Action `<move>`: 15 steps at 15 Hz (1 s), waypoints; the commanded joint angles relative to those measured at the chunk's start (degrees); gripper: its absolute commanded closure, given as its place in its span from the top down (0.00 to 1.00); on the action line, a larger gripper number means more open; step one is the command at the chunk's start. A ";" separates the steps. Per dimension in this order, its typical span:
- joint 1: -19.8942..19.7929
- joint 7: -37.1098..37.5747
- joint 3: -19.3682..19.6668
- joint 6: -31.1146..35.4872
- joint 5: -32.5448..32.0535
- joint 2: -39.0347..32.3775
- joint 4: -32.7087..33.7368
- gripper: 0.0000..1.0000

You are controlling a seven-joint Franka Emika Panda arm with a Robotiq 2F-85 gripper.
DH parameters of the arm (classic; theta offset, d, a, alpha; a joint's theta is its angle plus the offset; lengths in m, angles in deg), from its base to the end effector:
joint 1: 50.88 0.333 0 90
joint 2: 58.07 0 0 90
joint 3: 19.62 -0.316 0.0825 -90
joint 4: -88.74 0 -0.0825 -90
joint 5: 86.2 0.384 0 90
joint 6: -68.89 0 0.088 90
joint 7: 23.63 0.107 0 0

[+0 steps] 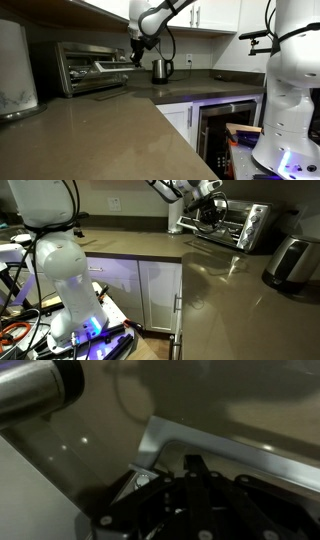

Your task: Close the oven door

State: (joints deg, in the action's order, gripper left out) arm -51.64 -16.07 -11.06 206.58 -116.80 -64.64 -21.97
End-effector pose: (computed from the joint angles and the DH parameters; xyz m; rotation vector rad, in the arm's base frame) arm 0.6090 -0.1006 0.4669 2.6574 0.0596 0.4615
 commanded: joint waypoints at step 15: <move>-0.51 12.67 0.25 9.29 -23.83 -2.42 7.45 0.00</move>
State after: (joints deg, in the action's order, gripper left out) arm -51.63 -7.34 -10.97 212.41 -134.45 -65.97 -16.62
